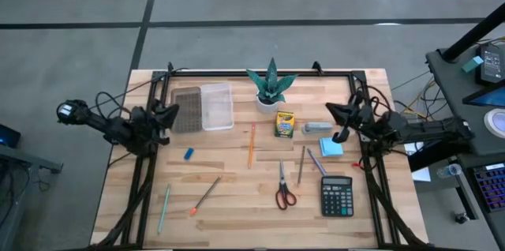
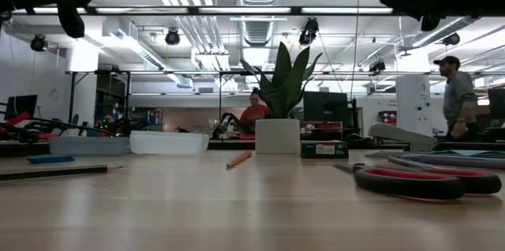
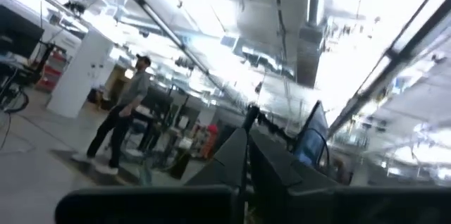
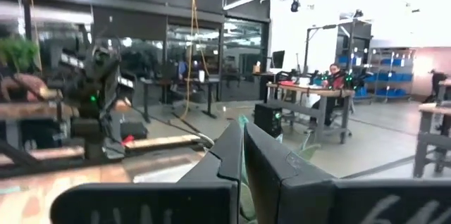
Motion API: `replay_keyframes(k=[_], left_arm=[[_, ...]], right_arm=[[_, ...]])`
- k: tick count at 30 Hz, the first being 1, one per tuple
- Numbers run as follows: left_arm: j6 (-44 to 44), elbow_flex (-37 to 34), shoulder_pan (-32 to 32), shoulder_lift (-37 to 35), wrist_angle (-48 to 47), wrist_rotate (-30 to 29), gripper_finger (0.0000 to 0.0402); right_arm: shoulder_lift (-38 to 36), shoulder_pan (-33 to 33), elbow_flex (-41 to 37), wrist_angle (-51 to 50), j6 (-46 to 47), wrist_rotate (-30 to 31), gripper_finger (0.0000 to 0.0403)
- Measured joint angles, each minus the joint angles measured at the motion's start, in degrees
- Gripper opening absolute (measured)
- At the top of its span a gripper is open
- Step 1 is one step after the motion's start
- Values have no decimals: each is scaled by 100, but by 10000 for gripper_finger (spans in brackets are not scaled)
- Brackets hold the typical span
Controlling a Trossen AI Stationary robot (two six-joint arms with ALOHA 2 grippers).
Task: Pack school essentials
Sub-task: Put the right black pencil into the black supply box
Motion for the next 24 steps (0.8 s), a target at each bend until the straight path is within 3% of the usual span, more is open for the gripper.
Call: replay_keyframes(k=[7,15,24], left_arm=[[38,455,0,562,161,145,1],[30,1528,0,1872,198,71,1],[64,2749,64,3606,103,-432,1]], right_arm=[[717,0,371,-113,-403,-2,9],[1205,0,570,-224,-428,0,9],[1266,7,645,-307,-426,-4,9]])
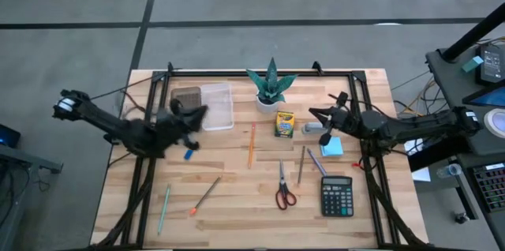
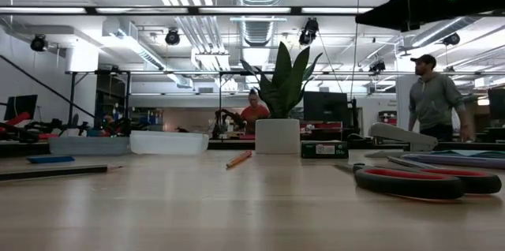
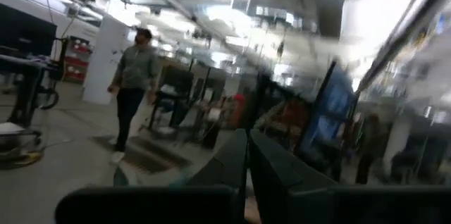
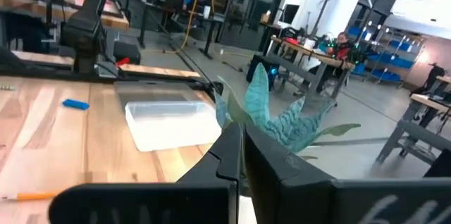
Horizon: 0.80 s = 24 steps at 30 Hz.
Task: Pack school essentials
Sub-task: Put the right black pencil into the black supply box
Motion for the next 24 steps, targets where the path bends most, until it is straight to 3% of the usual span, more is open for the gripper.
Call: replay_keyframes(k=[6,14,17,24], left_arm=[[-9,549,185,866,85,-18,1],[19,1005,558,1501,-114,-18,1],[236,1027,666,1558,-160,-21,1],[1766,999,702,1396,-160,-22,1]], right_arm=[[75,0,88,-80,162,-63,9],[748,2,637,-447,1093,-757,9],[1164,2,1111,-1159,1640,-760,9],[2088,13,2212,-2955,2836,-777,9]])
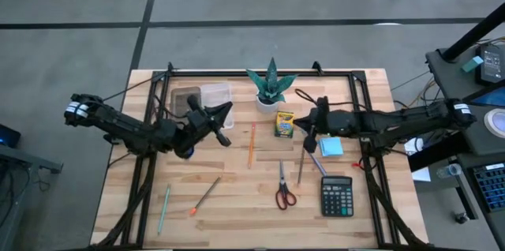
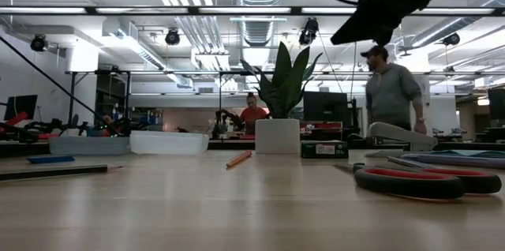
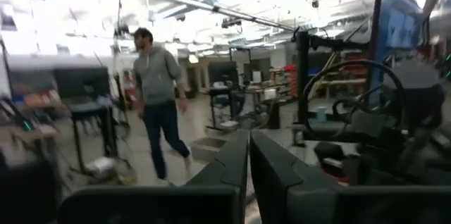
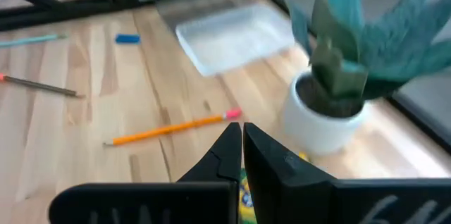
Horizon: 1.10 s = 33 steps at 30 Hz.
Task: Pack school essentials
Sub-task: Put the right black pencil into the black supply box
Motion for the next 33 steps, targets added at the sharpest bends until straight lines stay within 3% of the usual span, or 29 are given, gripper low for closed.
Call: replay_keyframes(k=[5,11,15,21,26,33], left_arm=[[925,-97,1,-210,-100,-55,1],[1096,-222,-2,-463,-1038,-790,1],[994,-373,-59,-636,-1588,-1249,1],[674,-830,-234,-896,-1590,-1342,1],[539,-1123,-355,-1177,-1599,-1348,1],[441,-1297,-421,-1497,-1547,-1344,1]], right_arm=[[733,8,805,-1135,634,-25,9],[1726,9,1885,-2924,1376,-381,9],[2324,13,2503,-4040,1854,-1037,9],[3007,84,3049,-5405,2550,-1905,9],[3272,162,2955,-5711,2897,-2532,9],[3468,203,2604,-5548,3741,-2569,9]])
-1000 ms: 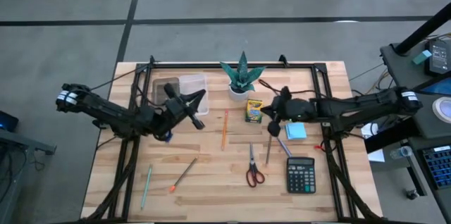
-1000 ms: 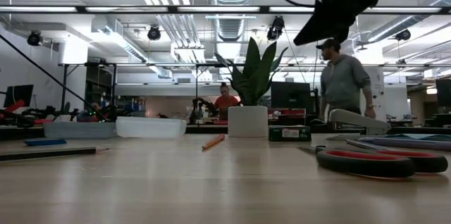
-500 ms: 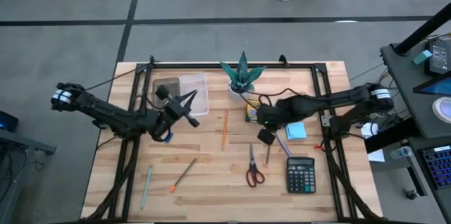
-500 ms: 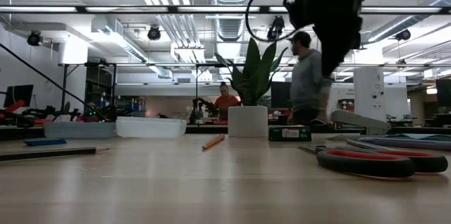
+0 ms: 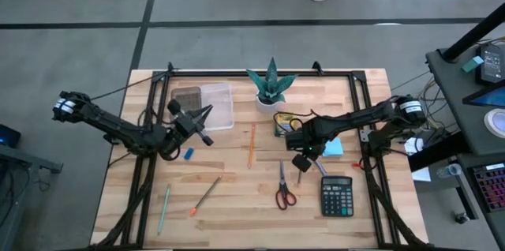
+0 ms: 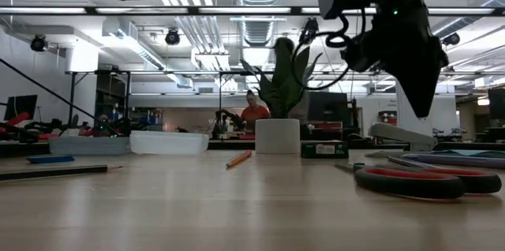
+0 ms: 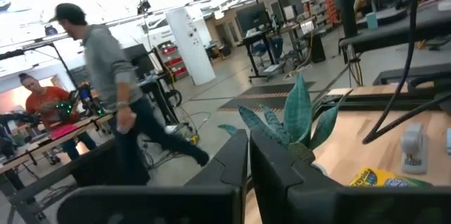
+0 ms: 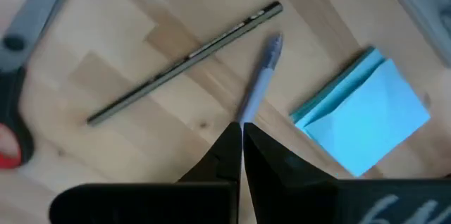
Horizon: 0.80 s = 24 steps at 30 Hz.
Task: Pack school essentials
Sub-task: Put the right black pencil into the black supply box
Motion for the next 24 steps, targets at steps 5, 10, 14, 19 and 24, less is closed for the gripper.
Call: replay_keyframes(k=[5,10,14,19,24], left_arm=[[350,4,0,-169,4,5,1],[1160,80,0,-494,211,8,1],[1493,71,0,-800,210,7,1],[1517,-127,2,-1017,183,0,1],[1517,-176,0,-1114,167,4,1]], right_arm=[[21,1,-182,449,801,-1,24],[54,65,-215,743,1486,298,78],[171,121,-228,1009,1931,398,122],[375,151,-228,1156,2216,588,159],[663,164,-228,1251,2293,649,164]])
